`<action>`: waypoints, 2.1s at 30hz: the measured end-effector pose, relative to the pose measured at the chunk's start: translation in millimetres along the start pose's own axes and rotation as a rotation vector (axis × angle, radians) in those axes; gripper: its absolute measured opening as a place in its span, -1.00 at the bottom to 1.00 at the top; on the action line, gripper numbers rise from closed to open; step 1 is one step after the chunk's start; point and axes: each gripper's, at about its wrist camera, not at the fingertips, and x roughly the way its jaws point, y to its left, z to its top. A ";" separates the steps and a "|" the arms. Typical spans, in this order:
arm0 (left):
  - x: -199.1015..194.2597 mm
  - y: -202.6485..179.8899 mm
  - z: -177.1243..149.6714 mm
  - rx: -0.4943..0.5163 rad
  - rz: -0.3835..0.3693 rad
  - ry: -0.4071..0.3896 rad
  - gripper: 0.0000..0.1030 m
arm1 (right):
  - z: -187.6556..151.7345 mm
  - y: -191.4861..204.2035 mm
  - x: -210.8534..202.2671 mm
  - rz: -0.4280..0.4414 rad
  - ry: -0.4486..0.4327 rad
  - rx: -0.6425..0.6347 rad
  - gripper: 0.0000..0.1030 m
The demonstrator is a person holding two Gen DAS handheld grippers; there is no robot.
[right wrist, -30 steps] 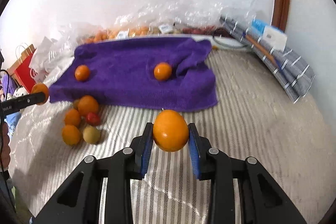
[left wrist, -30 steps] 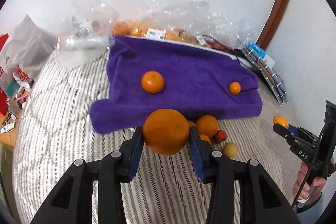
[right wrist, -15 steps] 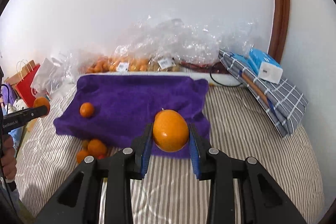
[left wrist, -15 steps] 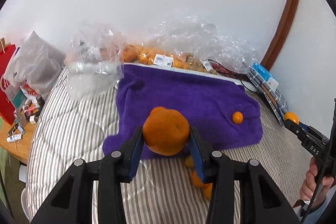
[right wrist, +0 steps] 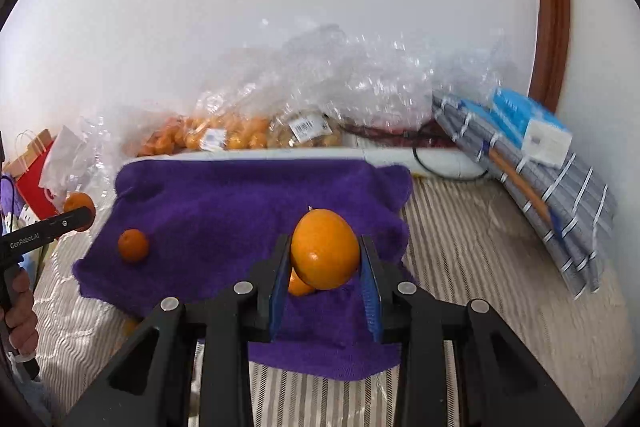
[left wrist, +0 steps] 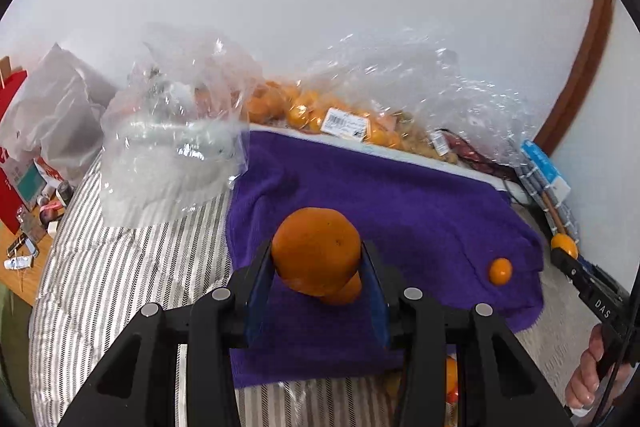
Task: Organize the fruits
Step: 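Carry both oranges onto the towel beside the earlier oranges and open both tools, then grasp the yellow-green fruit with the right tool while the left tool reaches another orange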
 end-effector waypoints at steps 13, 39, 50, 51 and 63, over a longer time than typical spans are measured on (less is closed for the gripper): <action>22.8 5.3 -21.4 0.021 0.007 0.046 -0.21 | -30.8 0.5 46.6 0.036 0.103 -0.015 -0.37; 18.2 -0.7 -30.0 0.023 -0.021 0.053 0.02 | -36.4 15.6 30.8 -0.031 0.022 -0.091 -0.13; -1.2 -7.2 -29.5 0.053 -0.018 -0.012 0.06 | -49.5 45.2 -16.1 0.070 0.051 -0.068 -0.13; -3.6 -7.3 -29.1 0.055 -0.011 -0.021 0.06 | -54.3 48.2 -17.1 0.089 0.066 -0.065 -0.13; -12.5 2.3 -23.0 0.034 -0.039 -0.027 0.06 | -104.4 94.9 -29.2 0.210 0.172 -0.086 -0.17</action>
